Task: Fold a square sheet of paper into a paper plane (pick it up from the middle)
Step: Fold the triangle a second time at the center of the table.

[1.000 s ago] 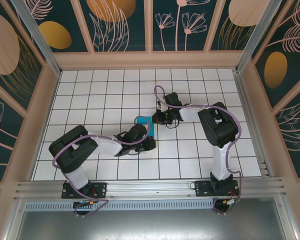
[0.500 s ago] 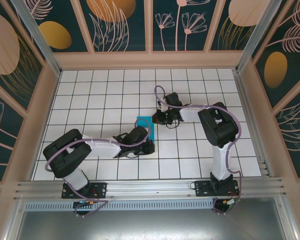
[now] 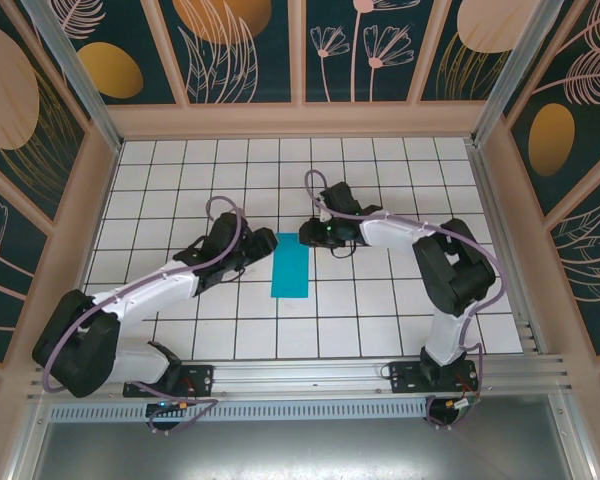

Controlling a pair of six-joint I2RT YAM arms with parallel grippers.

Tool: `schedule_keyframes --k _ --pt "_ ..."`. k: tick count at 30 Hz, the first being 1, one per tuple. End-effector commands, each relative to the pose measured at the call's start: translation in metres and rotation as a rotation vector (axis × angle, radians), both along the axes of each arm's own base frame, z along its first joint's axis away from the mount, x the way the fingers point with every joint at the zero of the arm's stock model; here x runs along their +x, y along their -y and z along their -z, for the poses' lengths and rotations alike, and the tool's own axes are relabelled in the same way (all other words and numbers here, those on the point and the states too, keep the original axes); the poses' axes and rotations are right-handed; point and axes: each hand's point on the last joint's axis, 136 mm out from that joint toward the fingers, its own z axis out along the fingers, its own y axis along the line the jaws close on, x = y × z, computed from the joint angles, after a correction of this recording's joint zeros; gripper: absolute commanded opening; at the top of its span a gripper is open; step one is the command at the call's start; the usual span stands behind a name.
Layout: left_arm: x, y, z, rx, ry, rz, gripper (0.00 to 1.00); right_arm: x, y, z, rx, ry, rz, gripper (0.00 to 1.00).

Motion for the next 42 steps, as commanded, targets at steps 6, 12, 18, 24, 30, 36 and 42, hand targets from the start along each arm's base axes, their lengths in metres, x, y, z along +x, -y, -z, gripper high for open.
schedule_keyframes --k 6,12,18,24,30,36,42 --pt "-0.002 -0.059 0.022 0.024 -0.053 -0.219 0.93 -0.041 -0.017 0.002 -0.207 0.032 0.069 0.63" --pt "-0.004 -0.087 0.029 0.007 -0.064 -0.317 0.99 -0.063 -0.042 0.016 -0.354 0.075 -0.013 0.74" --pt "-0.002 -0.098 0.034 0.006 -0.079 -0.332 0.98 -0.085 -0.059 0.032 -0.448 0.063 -0.096 0.86" --pt "-0.002 -0.106 0.042 0.026 -0.098 -0.344 0.99 -0.099 -0.058 0.040 -0.513 0.044 -0.146 0.88" --pt "-0.002 -0.106 0.050 0.031 -0.114 -0.338 0.99 -0.106 -0.053 0.053 -0.550 0.013 -0.178 0.88" --pt "-0.001 -0.102 0.054 0.029 -0.126 -0.321 0.98 -0.112 -0.047 0.069 -0.575 -0.025 -0.189 0.85" --pt "-0.002 -0.100 0.055 0.021 -0.130 -0.308 0.99 -0.112 -0.036 0.073 -0.549 -0.051 -0.178 0.72"
